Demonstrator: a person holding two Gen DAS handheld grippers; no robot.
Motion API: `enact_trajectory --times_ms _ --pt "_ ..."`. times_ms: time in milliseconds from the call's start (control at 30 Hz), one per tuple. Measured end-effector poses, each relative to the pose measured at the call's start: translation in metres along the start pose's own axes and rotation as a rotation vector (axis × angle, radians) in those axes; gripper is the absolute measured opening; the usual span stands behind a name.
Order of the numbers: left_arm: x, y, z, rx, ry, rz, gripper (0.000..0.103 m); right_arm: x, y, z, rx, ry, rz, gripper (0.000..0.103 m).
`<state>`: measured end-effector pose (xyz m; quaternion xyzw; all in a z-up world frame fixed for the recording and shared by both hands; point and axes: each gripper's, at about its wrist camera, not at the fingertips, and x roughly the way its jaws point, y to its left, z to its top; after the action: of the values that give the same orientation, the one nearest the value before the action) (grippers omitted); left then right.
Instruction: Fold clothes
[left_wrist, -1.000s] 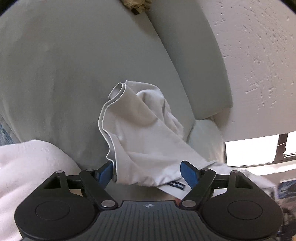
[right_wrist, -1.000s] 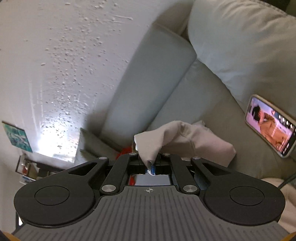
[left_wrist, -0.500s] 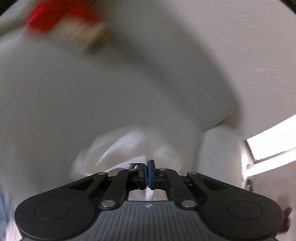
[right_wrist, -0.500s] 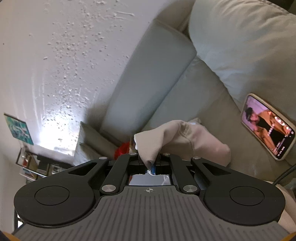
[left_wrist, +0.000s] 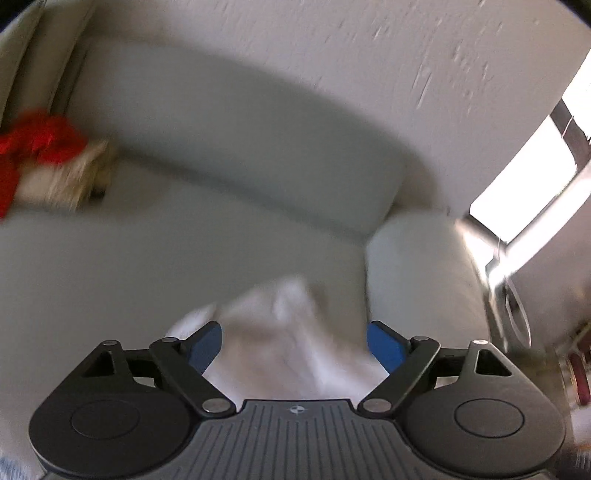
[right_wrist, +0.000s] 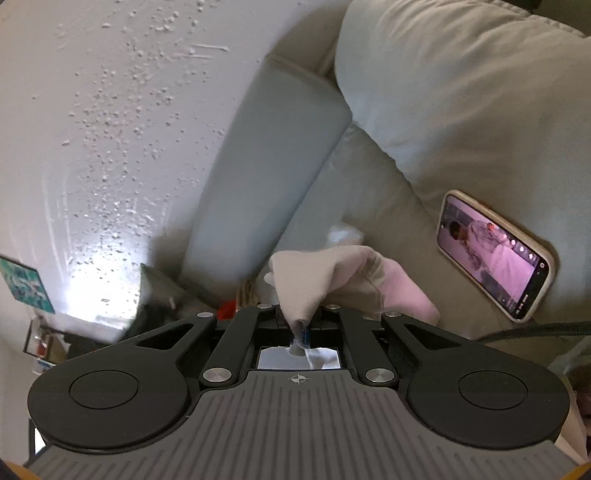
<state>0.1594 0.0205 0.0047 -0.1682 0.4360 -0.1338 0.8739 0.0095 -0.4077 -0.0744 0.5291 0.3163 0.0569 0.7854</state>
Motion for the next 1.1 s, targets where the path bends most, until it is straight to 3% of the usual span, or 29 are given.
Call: enact_trajectory --times_ms 100,233,300,400,500,600,800,933,1100 --pt "-0.016 0.032 -0.032 0.002 0.063 0.023 0.084 0.001 0.0 -0.003 -0.006 0.011 -0.003 0.005" --pt "-0.031 0.067 -0.071 -0.011 0.087 0.097 0.084 0.002 -0.001 -0.01 -0.008 0.025 0.006 0.005" --pt "-0.02 0.09 -0.087 -0.071 0.08 0.092 0.083 0.004 -0.001 -0.013 -0.008 0.032 0.007 0.005" --pt "0.004 0.12 -0.101 -0.213 0.042 0.039 0.07 0.007 -0.002 -0.018 -0.006 0.044 0.001 0.005" --pt "0.027 0.136 -0.104 -0.317 0.004 0.025 0.058 0.006 -0.005 -0.02 0.0 0.035 -0.007 0.005" --pt "0.052 0.137 -0.097 -0.319 0.003 0.037 0.059 0.0 -0.01 -0.018 0.013 -0.006 -0.026 0.005" --pt "0.09 0.139 -0.087 -0.395 0.041 -0.018 0.068 -0.023 -0.033 -0.008 0.095 -0.156 -0.104 0.005" --pt "0.117 0.144 -0.082 -0.505 0.07 -0.12 0.067 -0.026 -0.047 -0.002 0.133 -0.156 -0.11 0.005" --pt "0.13 0.144 -0.079 -0.539 0.065 -0.147 0.066 -0.023 -0.047 0.0 0.122 -0.138 -0.095 0.005"
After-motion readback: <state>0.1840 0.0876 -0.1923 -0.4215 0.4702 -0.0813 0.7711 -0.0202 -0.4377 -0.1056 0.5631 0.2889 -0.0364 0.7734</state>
